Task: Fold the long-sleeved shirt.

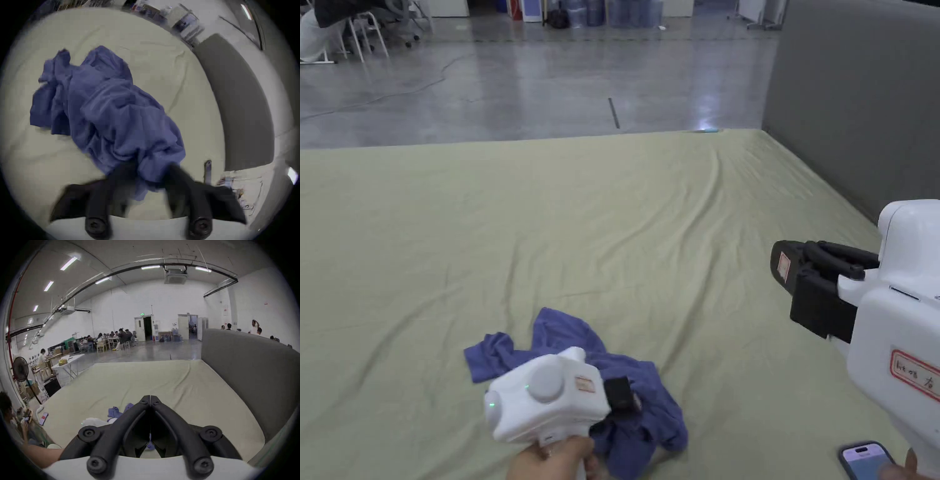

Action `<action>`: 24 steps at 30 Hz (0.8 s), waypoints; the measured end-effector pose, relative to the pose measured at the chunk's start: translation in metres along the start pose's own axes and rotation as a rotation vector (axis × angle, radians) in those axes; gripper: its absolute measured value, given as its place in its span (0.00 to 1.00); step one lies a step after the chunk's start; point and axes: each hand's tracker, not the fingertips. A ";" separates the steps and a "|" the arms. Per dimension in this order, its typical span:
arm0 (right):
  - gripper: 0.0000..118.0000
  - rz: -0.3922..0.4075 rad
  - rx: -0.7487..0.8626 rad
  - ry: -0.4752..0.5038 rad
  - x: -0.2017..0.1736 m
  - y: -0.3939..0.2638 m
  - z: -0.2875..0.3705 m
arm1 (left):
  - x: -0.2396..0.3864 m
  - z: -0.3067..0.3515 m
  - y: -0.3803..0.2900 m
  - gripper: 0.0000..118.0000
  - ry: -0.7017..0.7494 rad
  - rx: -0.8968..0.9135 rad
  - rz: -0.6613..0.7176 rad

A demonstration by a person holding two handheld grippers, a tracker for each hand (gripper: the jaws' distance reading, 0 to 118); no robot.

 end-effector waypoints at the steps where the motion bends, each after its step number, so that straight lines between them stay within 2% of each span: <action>1: 0.02 -0.026 0.002 0.010 0.004 -0.001 -0.002 | 0.002 0.016 0.011 1.00 -0.023 0.038 -0.030; 2: 0.02 -0.059 0.007 0.021 0.007 0.000 -0.005 | 0.005 0.053 0.016 1.00 -0.061 0.211 -0.045; 3: 0.02 -0.082 0.012 0.031 0.010 0.001 -0.008 | 0.006 0.078 0.032 1.00 -0.109 0.272 -0.089; 5: 0.02 -0.095 0.012 0.055 0.010 0.000 -0.015 | 0.000 0.127 0.043 1.00 -0.080 0.405 -0.132; 7: 0.02 -0.086 -0.012 0.066 0.005 -0.008 -0.025 | -0.011 0.186 0.028 1.00 -0.035 0.548 -0.204; 10: 0.02 -0.075 -0.108 0.111 -0.007 -0.033 -0.044 | -0.038 0.209 -0.008 1.00 0.208 0.390 -0.248; 11: 0.02 -0.079 -0.144 0.118 -0.012 -0.044 -0.051 | -0.050 0.209 -0.025 0.92 0.248 0.390 -0.251; 12: 0.02 -0.090 -0.177 0.123 -0.016 -0.055 -0.056 | -0.059 0.202 -0.039 0.44 0.301 0.365 -0.219; 13: 0.02 -0.104 -0.217 0.135 -0.020 -0.067 -0.062 | -0.072 0.196 -0.056 0.00 0.360 0.306 -0.123; 14: 0.02 -0.121 -0.260 0.148 -0.024 -0.078 -0.069 | -0.096 0.171 -0.045 0.00 0.335 0.214 -0.117; 16: 0.02 -0.155 -0.316 0.164 -0.029 -0.093 -0.079 | -0.113 0.152 -0.041 0.00 0.183 0.115 -0.050; 17: 0.02 -0.163 -0.339 0.172 -0.031 -0.100 -0.083 | -0.116 0.145 -0.032 0.00 0.172 0.122 -0.029; 18: 0.02 -0.163 -0.359 0.180 -0.033 -0.104 -0.087 | -0.100 0.145 -0.055 0.00 0.201 0.139 -0.054; 21: 0.02 -0.151 -0.386 0.175 -0.036 -0.109 -0.096 | -0.088 0.125 -0.025 0.00 0.212 0.193 -0.092; 22: 0.02 -0.149 -0.393 0.176 -0.036 -0.111 -0.098 | -0.092 0.113 0.004 0.22 0.206 0.233 -0.090; 23: 0.02 -0.149 -0.403 0.179 -0.036 -0.113 -0.101 | -0.089 0.095 0.024 0.94 0.222 0.205 -0.088; 24: 0.02 -0.151 -0.413 0.178 -0.036 -0.115 -0.103 | -0.089 0.075 0.041 1.00 0.224 0.138 -0.086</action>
